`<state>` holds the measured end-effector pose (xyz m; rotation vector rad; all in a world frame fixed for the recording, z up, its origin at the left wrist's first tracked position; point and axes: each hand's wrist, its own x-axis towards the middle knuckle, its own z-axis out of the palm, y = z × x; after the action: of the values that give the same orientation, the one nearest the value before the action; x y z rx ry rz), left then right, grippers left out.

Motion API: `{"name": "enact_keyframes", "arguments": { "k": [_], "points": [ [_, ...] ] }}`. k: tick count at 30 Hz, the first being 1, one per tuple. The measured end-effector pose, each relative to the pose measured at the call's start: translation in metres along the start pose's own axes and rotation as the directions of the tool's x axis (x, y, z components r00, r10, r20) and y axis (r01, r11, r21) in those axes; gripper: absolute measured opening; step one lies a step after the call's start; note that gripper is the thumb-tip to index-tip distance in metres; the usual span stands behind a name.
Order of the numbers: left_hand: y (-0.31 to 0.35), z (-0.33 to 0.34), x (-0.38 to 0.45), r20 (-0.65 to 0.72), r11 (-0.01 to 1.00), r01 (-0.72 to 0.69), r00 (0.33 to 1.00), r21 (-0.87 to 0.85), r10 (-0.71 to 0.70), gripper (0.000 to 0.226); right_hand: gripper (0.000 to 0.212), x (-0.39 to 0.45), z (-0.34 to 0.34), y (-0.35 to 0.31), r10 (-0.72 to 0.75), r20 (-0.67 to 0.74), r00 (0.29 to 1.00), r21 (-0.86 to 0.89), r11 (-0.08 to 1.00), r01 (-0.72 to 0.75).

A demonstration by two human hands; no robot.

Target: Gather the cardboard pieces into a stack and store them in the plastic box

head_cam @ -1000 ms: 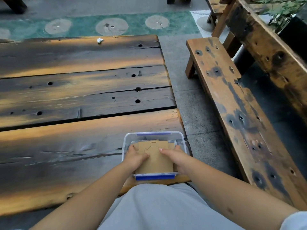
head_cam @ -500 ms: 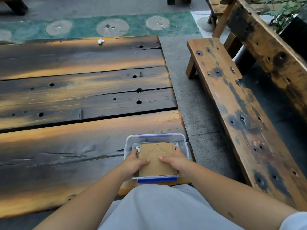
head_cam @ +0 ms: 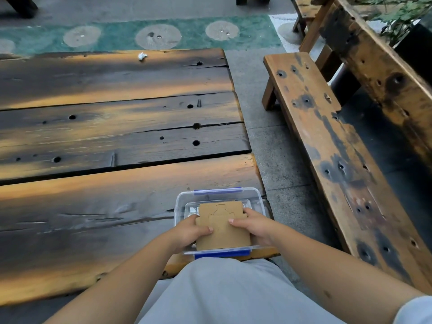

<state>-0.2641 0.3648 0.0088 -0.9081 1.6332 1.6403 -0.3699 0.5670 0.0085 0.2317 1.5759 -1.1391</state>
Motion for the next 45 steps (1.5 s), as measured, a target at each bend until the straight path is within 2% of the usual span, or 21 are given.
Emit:
{"name": "enact_keyframes", "arguments": {
  "k": [3, 8, 11, 14, 16, 21, 26, 29, 33, 37, 40, 45],
  "points": [
    [0.0, 0.0, 0.002, -0.032, 1.0, 0.008, 0.999, 0.015, -0.007, 0.062, 0.054, 0.001, 0.0, -0.001, -0.002, -0.023, 1.0, -0.013, 1.0, 0.002],
    [0.002, 0.004, 0.007, -0.078, 0.998, 0.017, 0.997, 0.053, -0.013, 0.061, 0.067, 0.004, 0.004, -0.002, -0.02, -0.041, 0.999, -0.113, 0.993, 0.016],
    [0.007, 0.002, 0.008, -0.091, 0.988, 0.036, 0.996, 0.153, -0.022, 0.062, 0.07, 0.008, 0.004, -0.003, 0.013, -0.068, 0.998, -0.074, 0.997, -0.018],
    [0.011, 0.0, 0.008, -0.084, 0.984, 0.056, 0.996, 0.169, -0.042, 0.061, 0.073, 0.008, 0.003, -0.005, 0.037, -0.069, 0.997, -0.05, 0.998, -0.04],
    [0.012, 0.001, 0.005, -0.077, 0.992, 0.066, 0.995, 0.105, -0.058, 0.061, 0.07, 0.006, 0.003, -0.007, 0.05, -0.053, 0.997, -0.017, 0.999, -0.051],
    [0.009, 0.004, -0.01, -0.071, 0.964, 0.096, 0.991, -0.247, -0.117, 0.054, 0.056, 0.0, -0.001, -0.008, 0.058, -0.019, 0.998, 0.119, 0.991, -0.055],
    [0.003, 0.007, -0.015, -0.082, 0.941, 0.053, 0.993, -0.333, -0.084, 0.043, 0.05, -0.004, -0.001, -0.012, 0.065, 0.062, 0.996, 0.158, 0.985, -0.074],
    [0.002, 0.011, -0.018, -0.088, 0.913, 0.031, 0.993, -0.406, -0.073, 0.04, 0.048, -0.007, 0.002, -0.013, 0.07, 0.032, 0.997, 0.181, 0.981, -0.074],
    [0.004, 0.017, -0.019, -0.106, 0.83, 0.084, 0.98, -0.552, -0.17, 0.036, 0.049, -0.008, 0.015, -0.007, 0.107, -0.015, 0.994, 0.213, 0.972, -0.101],
    [0.002, 0.014, -0.018, -0.065, 0.836, 0.114, 0.982, -0.537, -0.176, 0.038, 0.059, -0.009, 0.019, -0.003, 0.112, -0.051, 0.992, 0.208, 0.973, -0.099],
    [0.002, 0.011, -0.019, -0.073, 0.854, 0.107, 0.983, -0.509, -0.167, 0.04, 0.055, -0.009, 0.017, -0.004, 0.092, -0.022, 0.996, 0.203, 0.976, -0.085],
    [0.006, 0.01, -0.025, -0.085, 0.854, 0.111, 0.98, -0.508, -0.178, 0.046, 0.042, -0.012, 0.024, -0.014, 0.066, -0.067, 0.996, 0.093, 0.994, -0.06]
  ]
}}
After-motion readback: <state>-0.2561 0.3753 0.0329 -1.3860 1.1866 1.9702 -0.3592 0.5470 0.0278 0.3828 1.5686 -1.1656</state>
